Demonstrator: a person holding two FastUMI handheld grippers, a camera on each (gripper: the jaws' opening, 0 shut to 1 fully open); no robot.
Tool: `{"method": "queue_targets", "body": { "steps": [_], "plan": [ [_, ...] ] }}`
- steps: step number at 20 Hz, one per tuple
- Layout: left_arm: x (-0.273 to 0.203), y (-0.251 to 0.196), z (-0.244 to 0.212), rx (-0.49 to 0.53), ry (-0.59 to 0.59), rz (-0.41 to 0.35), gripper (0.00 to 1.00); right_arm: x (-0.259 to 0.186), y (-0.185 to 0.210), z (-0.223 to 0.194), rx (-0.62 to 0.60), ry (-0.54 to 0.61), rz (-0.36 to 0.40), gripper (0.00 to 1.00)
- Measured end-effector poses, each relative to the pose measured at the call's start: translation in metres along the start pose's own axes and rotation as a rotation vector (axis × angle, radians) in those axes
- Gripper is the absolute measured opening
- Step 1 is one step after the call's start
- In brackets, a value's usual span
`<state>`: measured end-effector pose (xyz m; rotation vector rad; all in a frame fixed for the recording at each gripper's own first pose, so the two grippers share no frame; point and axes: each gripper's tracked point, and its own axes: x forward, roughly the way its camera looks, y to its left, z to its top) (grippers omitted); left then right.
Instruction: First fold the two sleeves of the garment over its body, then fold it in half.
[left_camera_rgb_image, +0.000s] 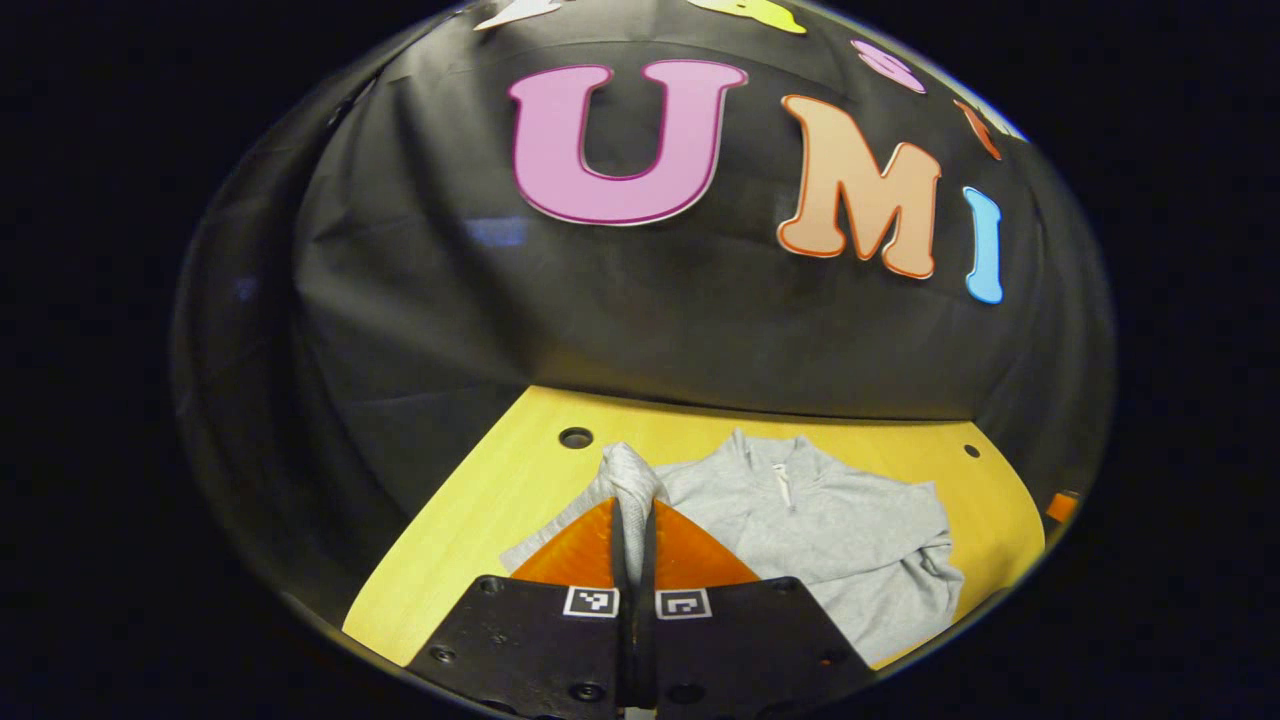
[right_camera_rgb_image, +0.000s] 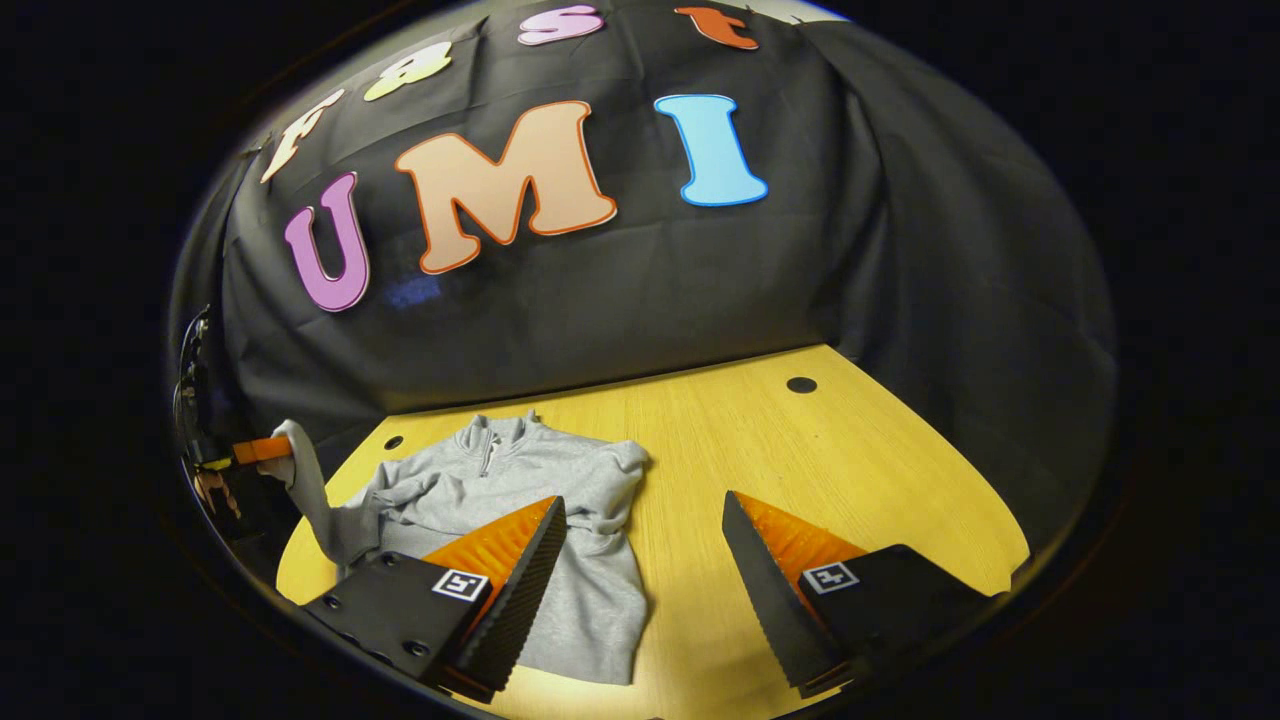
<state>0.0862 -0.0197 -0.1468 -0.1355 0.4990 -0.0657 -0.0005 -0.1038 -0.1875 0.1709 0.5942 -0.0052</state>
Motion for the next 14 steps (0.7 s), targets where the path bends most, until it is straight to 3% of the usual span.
{"method": "queue_targets", "body": {
  "steps": [7, 14],
  "plan": [
    [0.033, -0.105, 0.023, 0.047, -0.022, -0.14, 0.0, -0.013, -0.037, -0.003, -0.001, -0.003, -0.031, 0.98],
    [0.055, -0.204, 0.014, 0.103, -0.003, -0.268, 0.0, -0.025, -0.08, -0.015, 0.01, 0.002, -0.075, 0.98]
  ]
}}
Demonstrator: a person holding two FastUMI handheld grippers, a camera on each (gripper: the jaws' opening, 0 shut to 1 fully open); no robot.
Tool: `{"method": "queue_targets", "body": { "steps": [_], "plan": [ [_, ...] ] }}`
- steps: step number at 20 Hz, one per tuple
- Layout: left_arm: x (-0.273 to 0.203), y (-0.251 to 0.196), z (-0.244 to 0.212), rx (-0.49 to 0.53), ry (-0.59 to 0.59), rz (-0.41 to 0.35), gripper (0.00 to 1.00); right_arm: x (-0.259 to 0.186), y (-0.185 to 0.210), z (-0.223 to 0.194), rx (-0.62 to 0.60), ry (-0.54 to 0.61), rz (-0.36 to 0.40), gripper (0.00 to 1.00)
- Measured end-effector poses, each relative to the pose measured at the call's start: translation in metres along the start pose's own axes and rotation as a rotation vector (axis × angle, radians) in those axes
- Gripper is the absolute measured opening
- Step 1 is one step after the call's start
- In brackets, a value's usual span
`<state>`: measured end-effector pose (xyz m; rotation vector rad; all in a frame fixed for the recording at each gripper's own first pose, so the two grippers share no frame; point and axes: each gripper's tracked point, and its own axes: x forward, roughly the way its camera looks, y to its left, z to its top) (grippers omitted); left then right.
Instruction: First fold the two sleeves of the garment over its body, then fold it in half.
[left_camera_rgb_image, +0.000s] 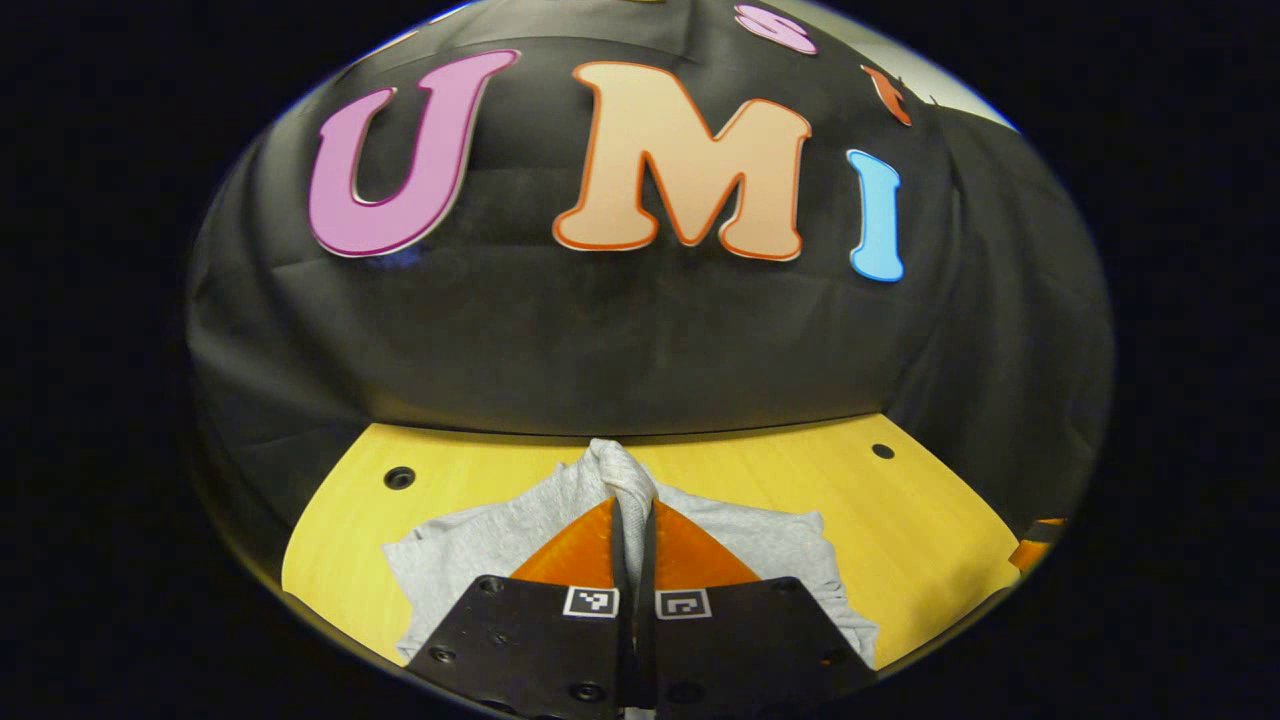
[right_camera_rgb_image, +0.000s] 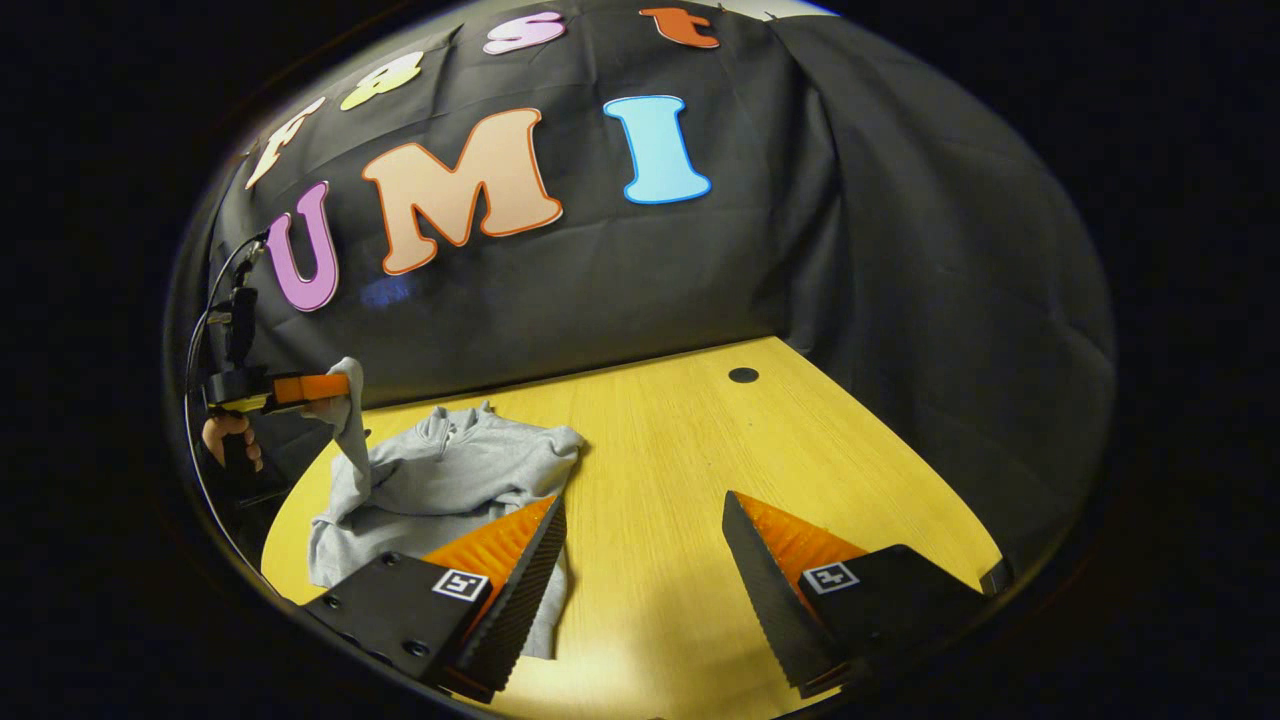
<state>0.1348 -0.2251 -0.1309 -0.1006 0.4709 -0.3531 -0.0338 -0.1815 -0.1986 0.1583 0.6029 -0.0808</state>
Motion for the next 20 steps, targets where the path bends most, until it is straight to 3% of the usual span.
{"method": "queue_targets", "body": {
  "steps": [7, 12, 16, 19, 20],
  "plan": [
    [0.047, -0.07, -0.038, 0.035, 0.106, -0.096, 0.0, -0.008, -0.033, -0.009, 0.021, 0.021, -0.044, 0.98],
    [0.076, -0.087, -0.078, 0.096, 0.204, -0.089, 0.0, -0.008, -0.042, -0.022, 0.022, 0.048, -0.047, 0.98],
    [0.089, -0.097, -0.102, 0.052, 0.254, -0.106, 0.01, -0.005, -0.04, -0.028, 0.017, 0.063, -0.036, 0.98],
    [0.084, -0.109, -0.108, -0.011, 0.277, -0.159, 0.05, -0.002, -0.032, -0.028, 0.017, 0.064, -0.022, 0.98],
    [0.081, -0.11, -0.103, -0.034, 0.265, -0.167, 0.27, -0.001, -0.029, -0.027, 0.016, 0.062, -0.018, 0.98]
  ]
}}
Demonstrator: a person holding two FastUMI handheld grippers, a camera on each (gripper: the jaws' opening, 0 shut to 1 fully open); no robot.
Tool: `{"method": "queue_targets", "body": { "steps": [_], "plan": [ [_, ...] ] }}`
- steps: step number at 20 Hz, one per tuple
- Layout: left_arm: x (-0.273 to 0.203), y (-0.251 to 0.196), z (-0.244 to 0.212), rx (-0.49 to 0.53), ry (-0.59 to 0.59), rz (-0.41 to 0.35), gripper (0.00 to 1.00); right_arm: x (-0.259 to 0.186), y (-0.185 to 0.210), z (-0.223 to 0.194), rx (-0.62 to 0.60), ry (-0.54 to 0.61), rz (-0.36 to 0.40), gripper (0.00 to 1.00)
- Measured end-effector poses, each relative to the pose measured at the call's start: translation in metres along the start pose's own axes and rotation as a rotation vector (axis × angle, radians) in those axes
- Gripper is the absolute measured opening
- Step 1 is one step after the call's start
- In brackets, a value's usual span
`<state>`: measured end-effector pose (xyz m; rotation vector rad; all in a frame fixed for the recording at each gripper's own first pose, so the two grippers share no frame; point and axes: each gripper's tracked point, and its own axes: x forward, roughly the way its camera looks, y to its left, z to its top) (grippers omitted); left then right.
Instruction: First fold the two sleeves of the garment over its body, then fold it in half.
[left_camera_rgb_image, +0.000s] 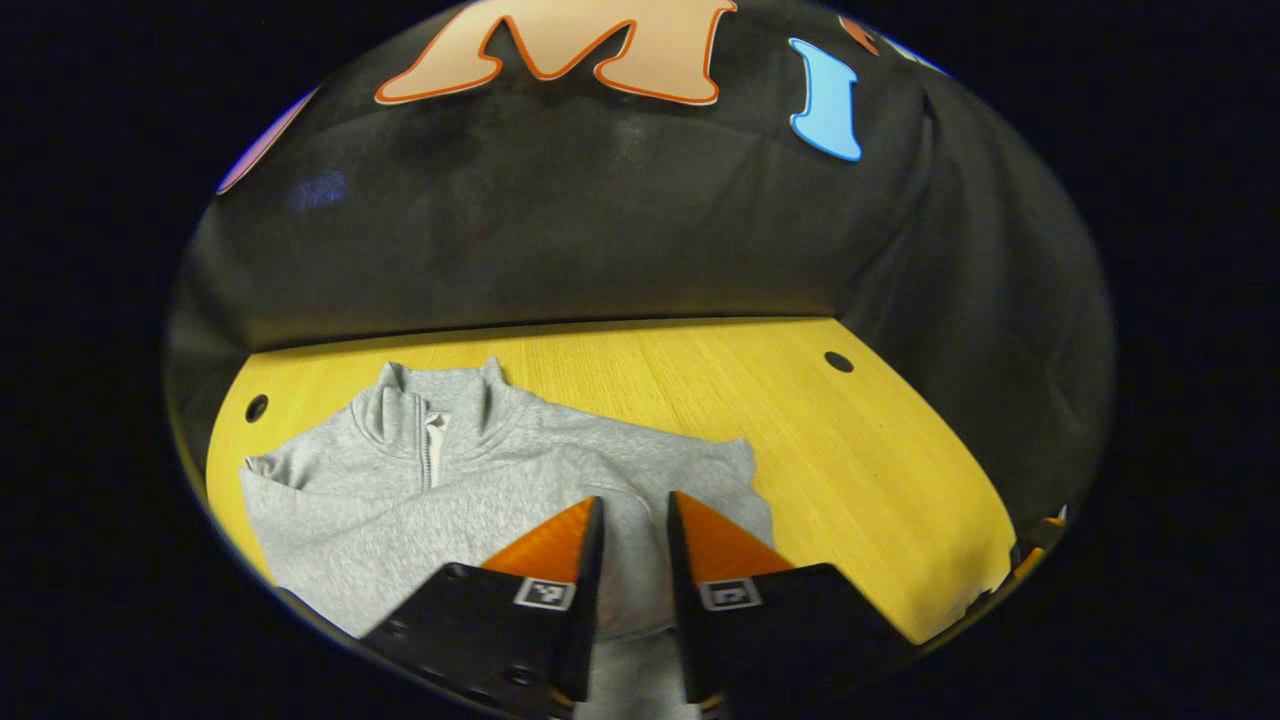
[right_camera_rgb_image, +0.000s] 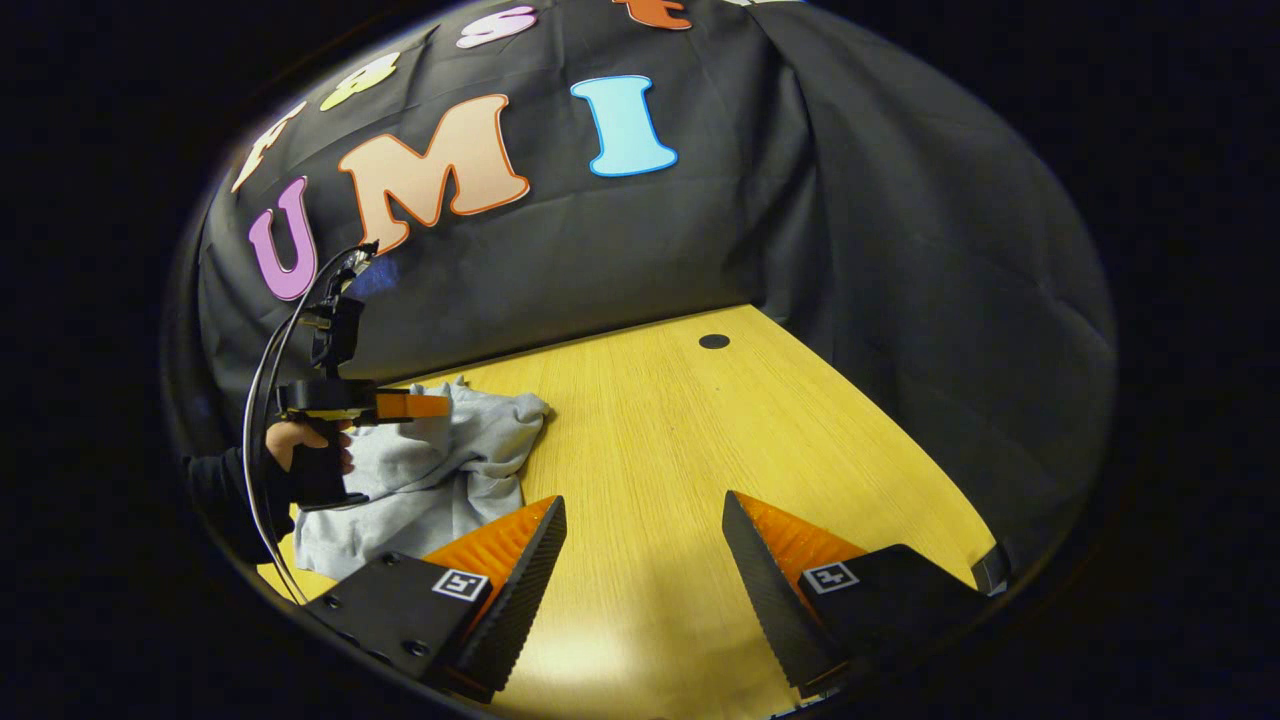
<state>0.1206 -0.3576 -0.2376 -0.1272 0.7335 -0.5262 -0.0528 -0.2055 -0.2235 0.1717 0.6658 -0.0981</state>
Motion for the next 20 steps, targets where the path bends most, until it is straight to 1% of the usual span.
{"method": "queue_targets", "body": {
  "steps": [1, 3, 4, 5, 7, 8, 9, 12, 15, 17, 18, 19, 20],
  "plan": [
    [-0.005, 0.001, 0.005, -0.012, -0.02, -0.009, 0.48, 0.001, 0.004, 0.0, 0.0, 0.002, 0.008, 0.98],
    [-0.019, 0.011, 0.015, -0.016, -0.061, 0.01, 0.9, 0.003, 0.016, 0.001, 0.001, -0.001, 0.024, 0.98],
    [-0.031, 0.015, 0.021, -0.015, -0.08, 0.016, 0.99, 0.003, 0.021, 0.001, -0.001, -0.003, 0.031, 0.98],
    [-0.041, 0.022, 0.025, -0.013, -0.096, 0.023, 0.97, 0.005, 0.027, 0.002, -0.003, -0.005, 0.039, 0.98],
    [-0.065, 0.039, 0.032, 0.008, -0.138, 0.044, 0.96, 0.006, 0.039, 0.001, -0.007, -0.006, 0.054, 0.98],
    [-0.079, 0.048, 0.033, 0.02, -0.154, 0.058, 0.95, 0.006, 0.046, 0.0, -0.008, -0.007, 0.061, 0.94],
    [-0.092, 0.058, 0.033, 0.032, -0.166, 0.072, 0.95, 0.006, 0.053, 0.0, -0.009, -0.008, 0.068, 0.98],
    [-0.133, 0.094, 0.026, 0.059, -0.19, 0.124, 0.95, 0.005, 0.075, -0.003, -0.015, -0.007, 0.091, 0.98],
    [-0.165, 0.138, 0.008, 0.084, -0.187, 0.211, 0.95, 0.005, 0.095, -0.005, -0.025, -0.008, 0.106, 0.98],
    [-0.186, 0.162, -0.008, 0.073, -0.178, 0.248, 0.95, 0.008, 0.107, -0.008, -0.035, -0.009, 0.113, 0.98],
    [-0.197, 0.172, -0.017, 0.064, -0.171, 0.261, 0.95, 0.009, 0.113, -0.009, -0.044, -0.007, 0.114, 0.94],
    [-0.208, 0.181, -0.027, 0.055, -0.164, 0.275, 0.95, 0.009, 0.118, -0.013, -0.057, -0.003, 0.118, 0.94],
    [-0.216, 0.19, -0.038, 0.047, -0.156, 0.288, 0.95, 0.01, 0.123, -0.016, -0.069, 0.001, 0.122, 0.98]
  ]
}}
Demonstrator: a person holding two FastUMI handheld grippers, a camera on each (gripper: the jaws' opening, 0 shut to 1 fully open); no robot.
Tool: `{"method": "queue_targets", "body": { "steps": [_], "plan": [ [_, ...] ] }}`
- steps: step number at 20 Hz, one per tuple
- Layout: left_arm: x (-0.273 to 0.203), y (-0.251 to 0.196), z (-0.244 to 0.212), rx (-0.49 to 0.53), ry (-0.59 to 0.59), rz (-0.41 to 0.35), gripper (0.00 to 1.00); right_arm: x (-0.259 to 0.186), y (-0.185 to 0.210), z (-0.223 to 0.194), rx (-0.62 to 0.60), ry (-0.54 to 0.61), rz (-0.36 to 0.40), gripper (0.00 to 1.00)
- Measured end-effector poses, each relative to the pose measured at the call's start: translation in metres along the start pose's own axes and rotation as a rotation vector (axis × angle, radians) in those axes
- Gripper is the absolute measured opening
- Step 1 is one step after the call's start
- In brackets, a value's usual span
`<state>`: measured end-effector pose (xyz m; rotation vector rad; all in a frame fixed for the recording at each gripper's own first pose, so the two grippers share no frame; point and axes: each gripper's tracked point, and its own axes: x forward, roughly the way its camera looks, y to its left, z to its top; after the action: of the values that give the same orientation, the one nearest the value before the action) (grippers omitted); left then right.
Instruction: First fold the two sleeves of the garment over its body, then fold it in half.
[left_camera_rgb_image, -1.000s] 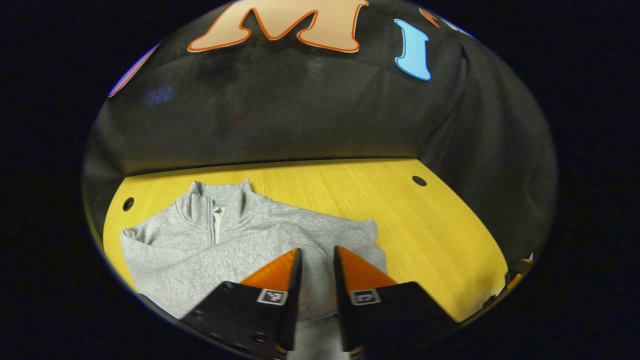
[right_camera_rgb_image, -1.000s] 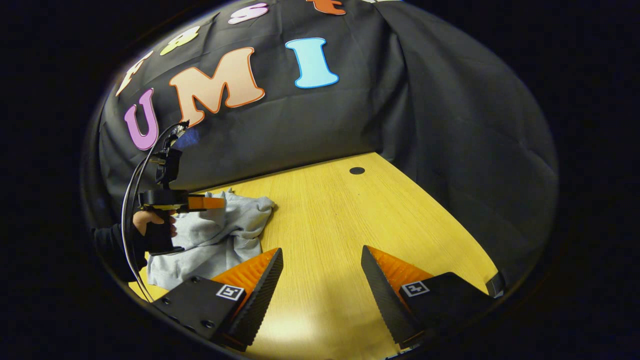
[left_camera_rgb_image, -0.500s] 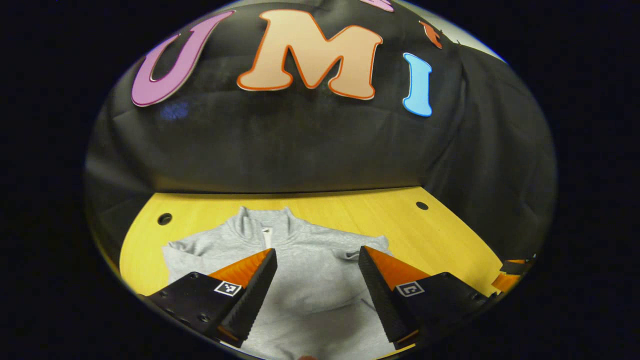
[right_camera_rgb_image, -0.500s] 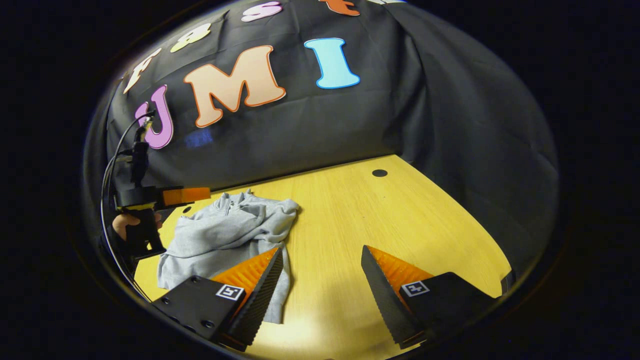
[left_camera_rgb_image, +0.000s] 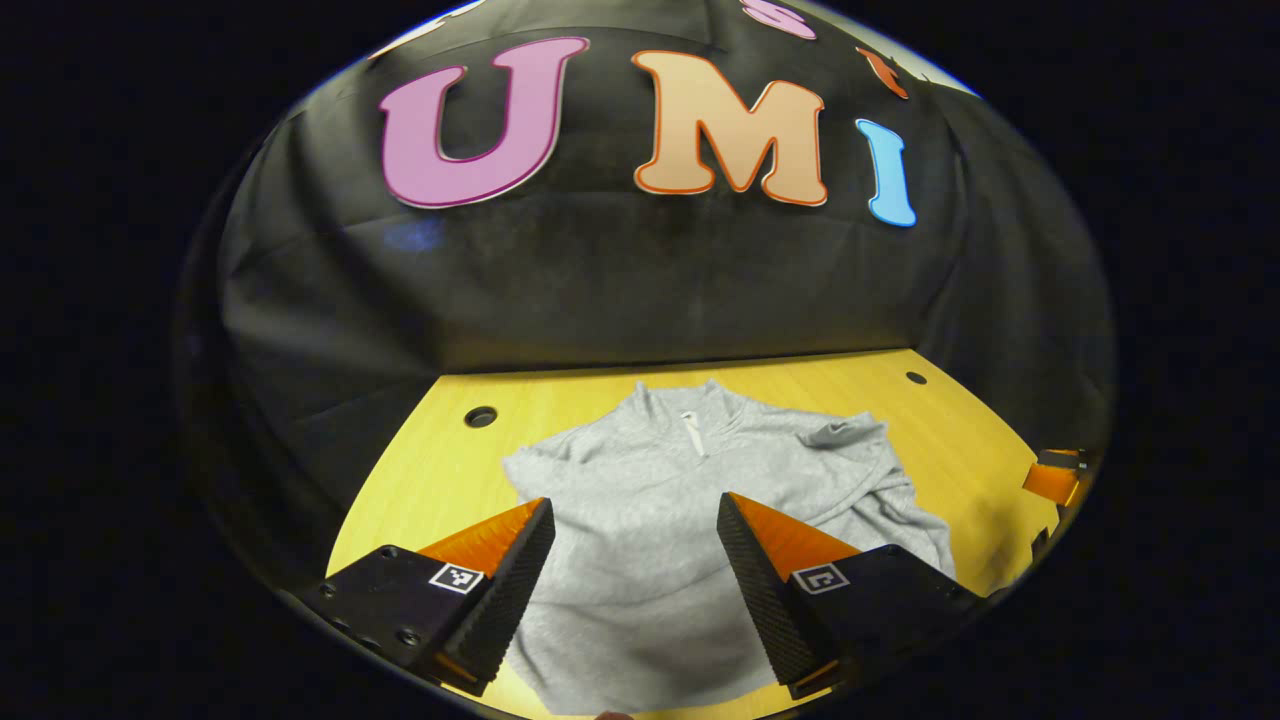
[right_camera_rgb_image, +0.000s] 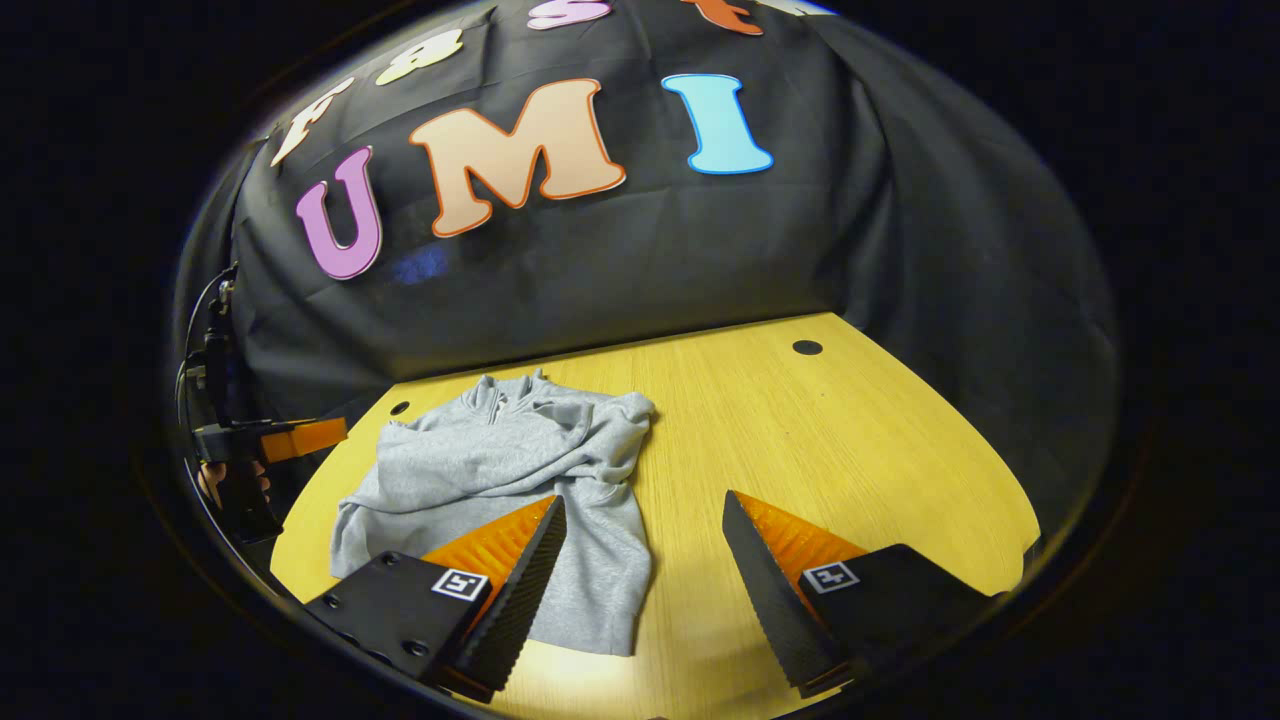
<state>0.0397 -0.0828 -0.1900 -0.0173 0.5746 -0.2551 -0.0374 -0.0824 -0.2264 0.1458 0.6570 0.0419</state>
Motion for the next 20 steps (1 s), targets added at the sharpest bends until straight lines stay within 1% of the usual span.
{"method": "queue_targets", "body": {
  "steps": [1, 2, 3, 4, 6, 7, 8, 9, 10, 11, 15, 19, 20],
  "plan": [
    [-0.008, 0.01, -0.013, -0.01, 0.014, 0.009, 0.95, 0.002, 0.006, -0.004, -0.015, 0.007, 0.004, 0.94],
    [-0.015, 0.017, -0.025, -0.02, 0.032, 0.008, 0.95, 0.004, 0.011, -0.008, -0.03, 0.015, 0.008, 0.98],
    [-0.023, 0.025, -0.039, -0.033, 0.062, 0.017, 0.95, 0.005, 0.016, -0.013, -0.043, 0.023, 0.011, 0.94],
    [-0.028, 0.033, -0.053, -0.044, 0.086, 0.025, 0.95, 0.007, 0.021, -0.017, -0.053, 0.032, 0.015, 0.98],
    [-0.038, 0.044, -0.078, -0.067, 0.125, 0.042, 0.96, 0.01, 0.03, -0.028, -0.068, 0.049, 0.02, 0.98],
    [-0.041, 0.047, -0.091, -0.08, 0.144, 0.047, 0.96, 0.012, 0.033, -0.033, -0.074, 0.058, 0.021, 0.98],
    [-0.046, 0.05, -0.102, -0.091, 0.16, 0.049, 0.96, 0.014, 0.036, -0.038, -0.081, 0.066, 0.02, 0.94],
    [-0.052, 0.053, -0.114, -0.1, 0.18, 0.05, 0.96, 0.015, 0.037, -0.044, -0.089, 0.077, 0.02, 0.94],
    [-0.056, 0.054, -0.125, -0.11, 0.194, 0.047, 0.96, 0.016, 0.039, -0.05, -0.099, 0.087, 0.018, 0.98],
    [-0.059, 0.053, -0.134, -0.121, 0.207, 0.045, 0.96, 0.016, 0.039, -0.058, -0.109, 0.099, 0.013, 0.94],
    [-0.06, 0.053, -0.173, -0.158, 0.271, 0.047, 0.96, 0.018, 0.043, -0.091, -0.122, 0.158, 0.007, 0.94],
    [-0.053, 0.054, -0.195, -0.167, 0.321, 0.062, 0.96, 0.021, 0.041, -0.114, -0.145, 0.205, -0.012, 0.94],
    [-0.052, 0.054, -0.196, -0.162, 0.322, 0.063, 0.96, 0.023, 0.04, -0.118, -0.151, 0.215, -0.019, 0.98]
  ]
}}
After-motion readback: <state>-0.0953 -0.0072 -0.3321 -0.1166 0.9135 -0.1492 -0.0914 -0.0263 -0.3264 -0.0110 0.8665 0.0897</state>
